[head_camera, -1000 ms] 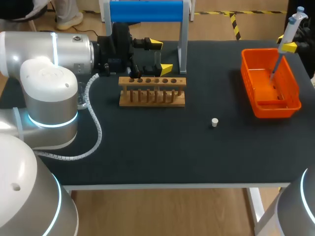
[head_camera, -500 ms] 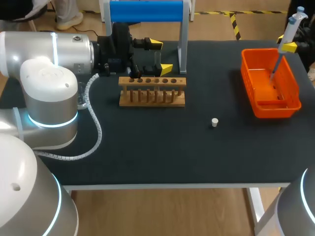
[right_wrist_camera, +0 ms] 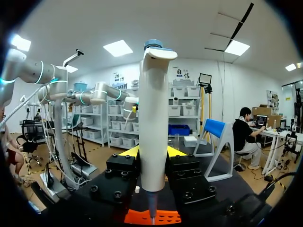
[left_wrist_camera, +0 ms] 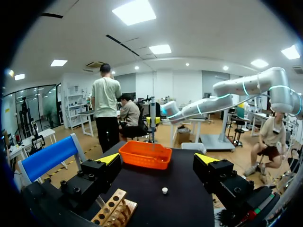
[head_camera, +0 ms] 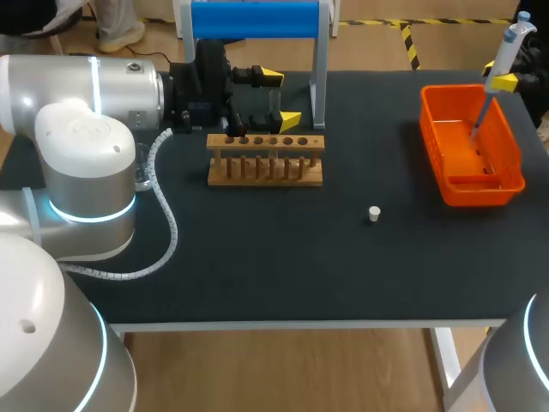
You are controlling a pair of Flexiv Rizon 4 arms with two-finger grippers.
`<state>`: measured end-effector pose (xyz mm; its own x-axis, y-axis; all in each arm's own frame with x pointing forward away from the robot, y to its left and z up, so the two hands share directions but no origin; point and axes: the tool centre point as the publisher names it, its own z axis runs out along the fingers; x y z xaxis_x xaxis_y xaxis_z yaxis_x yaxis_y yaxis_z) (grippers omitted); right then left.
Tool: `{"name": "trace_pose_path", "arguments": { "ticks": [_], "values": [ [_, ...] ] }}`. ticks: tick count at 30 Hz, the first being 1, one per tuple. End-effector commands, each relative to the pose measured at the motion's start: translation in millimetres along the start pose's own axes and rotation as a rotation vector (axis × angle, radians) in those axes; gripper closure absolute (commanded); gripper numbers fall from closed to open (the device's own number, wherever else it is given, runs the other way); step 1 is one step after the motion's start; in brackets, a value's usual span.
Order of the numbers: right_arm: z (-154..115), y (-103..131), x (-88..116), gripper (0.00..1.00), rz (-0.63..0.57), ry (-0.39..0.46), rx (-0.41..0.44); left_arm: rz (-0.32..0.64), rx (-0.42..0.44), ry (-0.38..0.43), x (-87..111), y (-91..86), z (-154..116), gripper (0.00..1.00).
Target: Invert the test tube, pick up the pipette, mount the tip to pipette, aspirate from beaker and dispense into the tube, eject the tip, return the pipette, and cap with the stopper.
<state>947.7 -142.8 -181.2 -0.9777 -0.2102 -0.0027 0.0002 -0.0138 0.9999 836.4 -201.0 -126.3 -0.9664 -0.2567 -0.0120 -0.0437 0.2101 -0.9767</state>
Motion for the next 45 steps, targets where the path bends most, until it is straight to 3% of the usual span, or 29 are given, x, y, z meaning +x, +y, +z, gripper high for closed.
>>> {"name": "trace_pose_path", "arguments": {
  "ticks": [1, 8, 19, 27, 35, 37, 38, 45],
  "values": [
    [-2.0, -0.3, -1.7, 1.0, -0.001, 0.006, 0.001, 0.002, -0.015, -0.003, 0.5, -8.2, 7.0, 0.0],
    [-2.0, -0.3, -1.7, 1.0, -0.001, 0.006, 0.001, 0.061, -0.036, 0.003, 2.7, -47.5, 50.0, 0.0],
    [-2.0, -0.3, -1.7, 1.0, -0.001, 0.006, 0.001, 0.047, -0.094, -0.002, -2.7, -99.2, 151.9, 0.0],
    [-2.0, -0.3, -1.7, 1.0, -0.001, 0.006, 0.001, 0.059, -0.09, 0.144, -7.9, -124.8, 235.4, 0.0],
    [-2.0, -0.3, -1.7, 1.0, -0.001, 0.006, 0.001, 0.059, -0.09, 0.144, -7.9, -124.8, 235.4, 0.0],
    [-2.0, -0.3, -1.7, 1.0, -0.001, 0.006, 0.001, 0.059, -0.09, 0.144, -7.9, -124.8, 235.4, 0.82],
    [-2.0, -0.3, -1.7, 1.0, -0.001, 0.006, 0.001, 0.059, -0.09, 0.144, -7.9, -124.8, 235.4, 1.0],
    [-2.0, -0.3, -1.7, 1.0, -0.001, 0.006, 0.001, 0.059, -0.09, 0.144, -7.9, -124.8, 235.4, 1.0]
  ]
}}
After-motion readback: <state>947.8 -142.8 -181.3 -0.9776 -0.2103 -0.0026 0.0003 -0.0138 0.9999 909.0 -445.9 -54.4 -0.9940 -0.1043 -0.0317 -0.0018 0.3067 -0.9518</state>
